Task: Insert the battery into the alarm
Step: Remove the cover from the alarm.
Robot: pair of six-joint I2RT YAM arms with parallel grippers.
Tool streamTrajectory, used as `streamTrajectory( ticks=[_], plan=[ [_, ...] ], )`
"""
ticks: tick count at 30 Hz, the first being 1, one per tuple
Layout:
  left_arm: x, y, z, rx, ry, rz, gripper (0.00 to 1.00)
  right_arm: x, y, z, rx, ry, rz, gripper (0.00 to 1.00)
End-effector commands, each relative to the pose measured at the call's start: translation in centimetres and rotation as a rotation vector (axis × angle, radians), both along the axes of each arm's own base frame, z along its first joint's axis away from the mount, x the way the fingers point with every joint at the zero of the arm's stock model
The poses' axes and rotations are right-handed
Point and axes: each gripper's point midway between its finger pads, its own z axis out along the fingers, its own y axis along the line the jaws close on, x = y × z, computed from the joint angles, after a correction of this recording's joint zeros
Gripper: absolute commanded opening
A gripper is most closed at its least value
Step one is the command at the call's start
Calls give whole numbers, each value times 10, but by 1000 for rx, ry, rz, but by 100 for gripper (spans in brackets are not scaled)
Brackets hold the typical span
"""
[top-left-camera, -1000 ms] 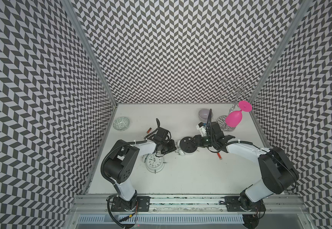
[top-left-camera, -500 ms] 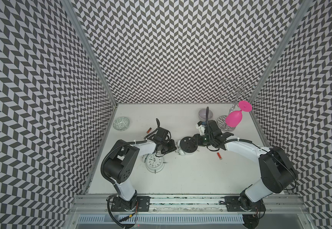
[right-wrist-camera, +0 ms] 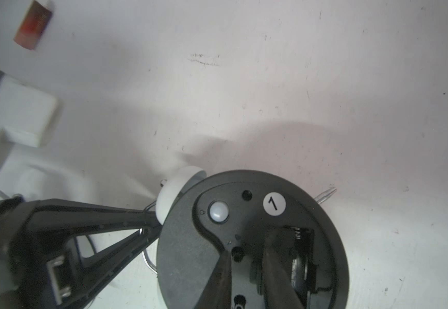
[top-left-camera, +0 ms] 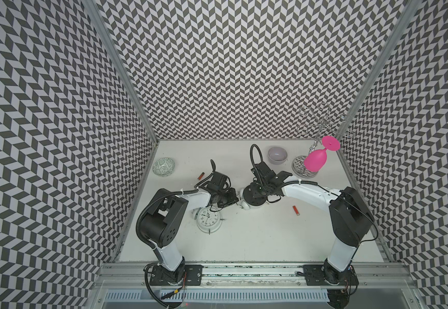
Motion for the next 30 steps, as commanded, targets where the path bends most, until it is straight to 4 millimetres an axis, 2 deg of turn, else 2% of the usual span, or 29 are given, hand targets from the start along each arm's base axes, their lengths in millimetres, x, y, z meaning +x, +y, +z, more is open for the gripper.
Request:
streamTrajectory(
  ticks=[1,14,16,22,26,30],
  plan=[
    [1,-5,4,-23,-26,-10,0,0,-3,-2,-50,-8,2,23],
    [2,-4,4,-23,-27,-8,0,-9,-4,-1,-64,7,18,18],
    [2,-5,4,-24,-26,-9,0,-10,-3,-1,-61,7,24,13],
    [3,-5,5,-23,-29,-9,0,-10,-3,-1,-66,10,22,6],
    [3,-5,6,-24,-30,-8,0,-7,0,6,-56,-6,21,0],
    [3,-4,6,-24,-31,-8,0,-3,3,19,-30,-37,17,0]
  ],
)
